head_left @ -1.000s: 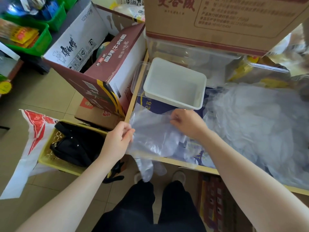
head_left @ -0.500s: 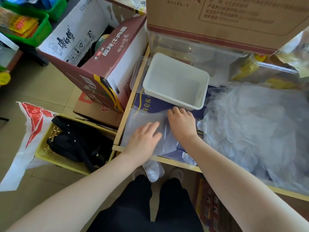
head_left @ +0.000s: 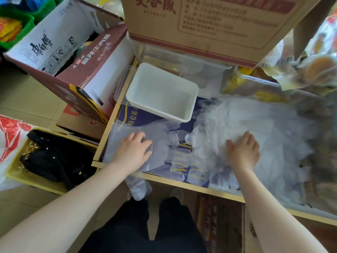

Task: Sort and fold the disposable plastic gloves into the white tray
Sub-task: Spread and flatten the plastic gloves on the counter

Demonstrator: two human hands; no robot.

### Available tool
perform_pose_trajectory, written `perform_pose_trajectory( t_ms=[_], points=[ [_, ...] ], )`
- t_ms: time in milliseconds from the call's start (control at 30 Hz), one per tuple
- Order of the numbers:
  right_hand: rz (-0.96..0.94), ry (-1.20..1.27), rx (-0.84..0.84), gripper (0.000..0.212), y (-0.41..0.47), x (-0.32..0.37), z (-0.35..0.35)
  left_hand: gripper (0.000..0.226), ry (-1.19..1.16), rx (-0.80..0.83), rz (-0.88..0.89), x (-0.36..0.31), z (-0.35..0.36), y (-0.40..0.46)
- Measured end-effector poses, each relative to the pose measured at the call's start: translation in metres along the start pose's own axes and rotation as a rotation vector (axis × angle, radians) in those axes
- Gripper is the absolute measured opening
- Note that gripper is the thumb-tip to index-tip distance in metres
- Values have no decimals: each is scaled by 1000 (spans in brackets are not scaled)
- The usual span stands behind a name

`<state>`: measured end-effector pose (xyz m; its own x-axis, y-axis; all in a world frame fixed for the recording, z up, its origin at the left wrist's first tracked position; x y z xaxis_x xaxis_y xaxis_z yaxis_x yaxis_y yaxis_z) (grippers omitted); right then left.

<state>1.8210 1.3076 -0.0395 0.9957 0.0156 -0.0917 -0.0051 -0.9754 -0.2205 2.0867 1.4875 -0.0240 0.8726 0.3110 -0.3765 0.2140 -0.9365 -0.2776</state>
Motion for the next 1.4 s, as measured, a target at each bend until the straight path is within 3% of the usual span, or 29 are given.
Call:
perform_pose_trajectory(
  t_ms=[67,133,267,400,500,600,667,733,800,900,1067,1133,1200,1300,1400],
  points=[
    [-53,-102,-17,49,5,-11,4,30,-74,-88,45,-9,-3,0],
    [-94,-53,-56,35,12,-17,4,31,-197,-120,71,-22,-2,0],
    [-135,289,-124,28,23,-30,-18,50,-493,-115,81,-66,-3,13],
    [-172,700,-130,38,7,-41,-65,46,-793,-203,106,-121,-11,37],
    [-256,1025,72,28,-9,-45,-100,54,-1009,-161,102,-164,-22,55],
    [-373,1229,404,28,-22,-46,-122,84,-1285,29,53,-196,-26,70],
    [-414,1257,532,31,-26,-50,-126,105,-1442,133,16,-207,-27,73],
    [-299,1246,575,28,-23,-55,-117,93,-1554,224,16,-211,-27,72],
    [-127,1226,577,30,-17,-64,-106,54,-1565,230,-28,-214,-23,69],
    [-144,1311,605,28,-6,-71,-92,14,-1523,38,-157,-204,-16,67],
    [24,1448,714,13,11,-80,-75,18,-1279,-166,-201,-176,-9,58],
    [80,1360,677,8,18,-83,-67,21,-1233,-219,-214,-165,-8,54],
    [96,1283,588,22,22,-85,-62,22,-1176,-251,-225,-154,-8,50],
    [136,1327,551,18,25,-82,-61,21,-1246,-311,-305,-137,-9,47],
    [309,1228,497,15,38,-87,-47,19,-1266,-318,-349,-123,-12,44]
  ],
)
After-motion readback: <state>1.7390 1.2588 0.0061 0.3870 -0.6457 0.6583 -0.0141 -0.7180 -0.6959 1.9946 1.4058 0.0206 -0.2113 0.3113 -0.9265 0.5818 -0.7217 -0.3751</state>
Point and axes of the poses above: each hand's wrist, its own y-axis towards the middle knuckle, its own z-axis out of the palm, x = y × z, the point moved 3 cm from there along y, towards the middle knuckle, and after that the axes turned 12 degrees about -y, right-handed, at the moved point
